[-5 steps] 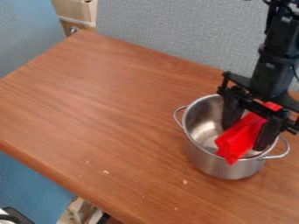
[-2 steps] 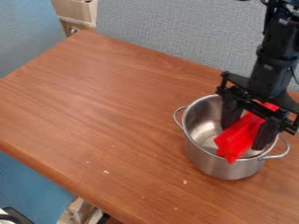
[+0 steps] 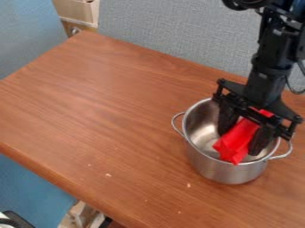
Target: Put the red object in the metal pot
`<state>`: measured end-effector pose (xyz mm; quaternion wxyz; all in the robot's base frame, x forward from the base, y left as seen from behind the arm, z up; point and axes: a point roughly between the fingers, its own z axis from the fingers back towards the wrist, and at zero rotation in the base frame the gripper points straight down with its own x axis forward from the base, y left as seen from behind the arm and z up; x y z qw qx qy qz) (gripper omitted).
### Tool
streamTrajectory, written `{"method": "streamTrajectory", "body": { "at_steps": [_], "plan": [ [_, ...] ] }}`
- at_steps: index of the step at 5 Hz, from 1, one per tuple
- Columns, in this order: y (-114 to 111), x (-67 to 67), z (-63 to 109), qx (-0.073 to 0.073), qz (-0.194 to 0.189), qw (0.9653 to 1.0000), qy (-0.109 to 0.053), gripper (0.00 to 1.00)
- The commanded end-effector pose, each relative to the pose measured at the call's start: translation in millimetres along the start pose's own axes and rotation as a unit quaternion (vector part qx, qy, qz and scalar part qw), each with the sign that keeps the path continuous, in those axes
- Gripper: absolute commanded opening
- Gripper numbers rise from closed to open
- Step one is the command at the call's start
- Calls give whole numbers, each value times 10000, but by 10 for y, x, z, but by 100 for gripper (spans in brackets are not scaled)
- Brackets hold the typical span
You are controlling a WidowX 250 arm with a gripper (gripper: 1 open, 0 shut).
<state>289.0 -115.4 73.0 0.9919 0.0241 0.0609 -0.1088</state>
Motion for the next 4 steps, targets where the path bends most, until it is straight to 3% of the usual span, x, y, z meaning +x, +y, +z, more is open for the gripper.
{"method": "streamTrajectory", "body": {
  "at_steps": [1, 4],
  "plan": [
    [54, 15, 51, -2, 119, 9998, -167, 0],
    [79, 22, -1, 4, 224, 9995, -230, 0]
  ]
}}
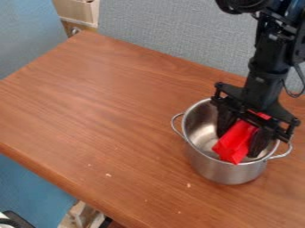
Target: Put the red object in the metal pot
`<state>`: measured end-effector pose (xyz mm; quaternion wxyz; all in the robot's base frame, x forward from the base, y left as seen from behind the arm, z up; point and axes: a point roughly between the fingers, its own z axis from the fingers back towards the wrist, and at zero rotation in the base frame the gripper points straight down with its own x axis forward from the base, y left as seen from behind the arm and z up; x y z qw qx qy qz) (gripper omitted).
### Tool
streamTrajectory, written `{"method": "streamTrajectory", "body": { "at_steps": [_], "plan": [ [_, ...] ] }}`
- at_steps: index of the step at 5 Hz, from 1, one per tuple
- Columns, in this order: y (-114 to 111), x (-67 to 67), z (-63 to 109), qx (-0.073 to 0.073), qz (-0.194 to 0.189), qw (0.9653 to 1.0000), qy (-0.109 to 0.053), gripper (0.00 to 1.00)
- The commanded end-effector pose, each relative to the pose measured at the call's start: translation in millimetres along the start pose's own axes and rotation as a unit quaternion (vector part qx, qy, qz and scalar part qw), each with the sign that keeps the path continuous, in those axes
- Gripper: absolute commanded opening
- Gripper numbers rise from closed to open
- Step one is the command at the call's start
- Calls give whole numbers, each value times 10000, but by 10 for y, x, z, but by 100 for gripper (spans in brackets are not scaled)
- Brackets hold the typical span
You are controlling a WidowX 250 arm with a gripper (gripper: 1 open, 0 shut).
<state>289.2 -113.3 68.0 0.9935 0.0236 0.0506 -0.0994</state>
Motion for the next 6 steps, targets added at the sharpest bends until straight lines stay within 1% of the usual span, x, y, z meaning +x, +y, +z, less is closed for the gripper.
{"method": "streamTrajectory", "body": {
  "at_steps": [1, 6],
  "plan": [
    [66, 21, 36, 7, 159, 9998, -152, 0],
    [76, 32, -42, 15, 290, 9992, -264, 0]
  ]
}}
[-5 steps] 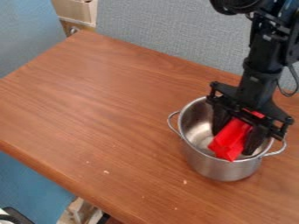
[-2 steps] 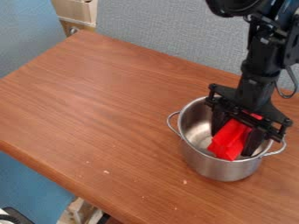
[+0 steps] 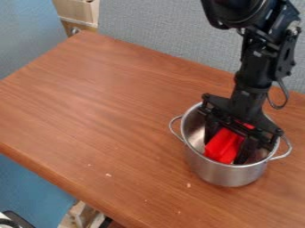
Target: Put the red object in the metal pot
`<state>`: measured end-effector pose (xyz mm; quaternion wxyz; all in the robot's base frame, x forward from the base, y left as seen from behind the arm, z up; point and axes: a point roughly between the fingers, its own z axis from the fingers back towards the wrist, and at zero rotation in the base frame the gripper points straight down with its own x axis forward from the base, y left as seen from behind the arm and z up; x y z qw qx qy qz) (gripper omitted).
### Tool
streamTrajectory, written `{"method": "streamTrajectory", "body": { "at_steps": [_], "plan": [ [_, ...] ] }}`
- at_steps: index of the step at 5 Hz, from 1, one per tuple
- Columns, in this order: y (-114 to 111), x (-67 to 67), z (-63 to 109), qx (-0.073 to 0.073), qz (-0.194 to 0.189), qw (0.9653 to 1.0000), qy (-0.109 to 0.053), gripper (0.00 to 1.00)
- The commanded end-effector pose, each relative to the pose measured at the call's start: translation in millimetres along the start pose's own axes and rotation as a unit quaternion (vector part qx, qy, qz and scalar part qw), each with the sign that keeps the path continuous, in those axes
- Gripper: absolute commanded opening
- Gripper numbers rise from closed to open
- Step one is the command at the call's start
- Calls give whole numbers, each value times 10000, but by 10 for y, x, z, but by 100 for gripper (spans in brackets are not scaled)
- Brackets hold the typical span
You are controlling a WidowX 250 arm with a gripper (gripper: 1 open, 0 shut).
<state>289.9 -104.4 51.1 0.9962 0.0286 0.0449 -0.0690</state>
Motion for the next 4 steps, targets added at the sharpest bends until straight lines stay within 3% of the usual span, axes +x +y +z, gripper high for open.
{"method": "streamTrajectory", "body": {
  "at_steps": [1, 2, 4],
  "plan": [
    [-16, 30, 122, -32, -11, 9997, -241, 0],
    [-7, 32, 120, -47, 14, 9998, -214, 100],
    [6, 16, 149, -53, 40, 9998, -176, 100]
  ]
}}
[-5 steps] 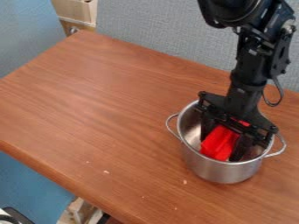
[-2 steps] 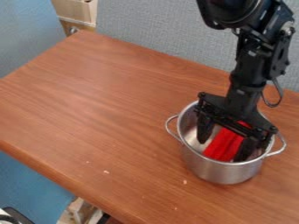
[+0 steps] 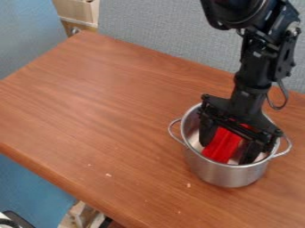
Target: Put the red object in the metal pot
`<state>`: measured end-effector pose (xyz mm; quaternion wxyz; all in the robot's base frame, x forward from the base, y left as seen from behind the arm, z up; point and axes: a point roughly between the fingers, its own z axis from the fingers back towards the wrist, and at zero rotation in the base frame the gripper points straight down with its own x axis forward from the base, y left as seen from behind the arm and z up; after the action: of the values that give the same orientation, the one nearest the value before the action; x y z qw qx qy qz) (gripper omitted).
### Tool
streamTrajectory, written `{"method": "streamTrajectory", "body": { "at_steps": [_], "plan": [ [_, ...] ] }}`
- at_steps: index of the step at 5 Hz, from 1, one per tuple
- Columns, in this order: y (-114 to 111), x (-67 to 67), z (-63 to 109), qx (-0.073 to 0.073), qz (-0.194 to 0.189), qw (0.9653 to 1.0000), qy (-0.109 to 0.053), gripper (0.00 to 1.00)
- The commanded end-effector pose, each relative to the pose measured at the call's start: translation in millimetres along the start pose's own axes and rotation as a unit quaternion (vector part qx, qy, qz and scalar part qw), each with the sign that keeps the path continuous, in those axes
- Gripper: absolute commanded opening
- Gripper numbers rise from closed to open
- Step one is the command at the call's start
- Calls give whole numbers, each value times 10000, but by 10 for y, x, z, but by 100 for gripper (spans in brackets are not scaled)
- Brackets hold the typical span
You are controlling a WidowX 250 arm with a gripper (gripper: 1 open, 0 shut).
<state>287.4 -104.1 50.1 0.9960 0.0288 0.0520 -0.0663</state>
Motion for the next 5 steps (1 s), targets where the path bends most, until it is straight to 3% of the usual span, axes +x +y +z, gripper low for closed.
{"method": "streamTrajectory", "body": {
  "at_steps": [1, 5],
  "plan": [
    [12, 30, 174, -53, 28, 9997, -227, 100],
    [32, -2, 221, -70, 78, 9998, -144, 100]
  ]
}}
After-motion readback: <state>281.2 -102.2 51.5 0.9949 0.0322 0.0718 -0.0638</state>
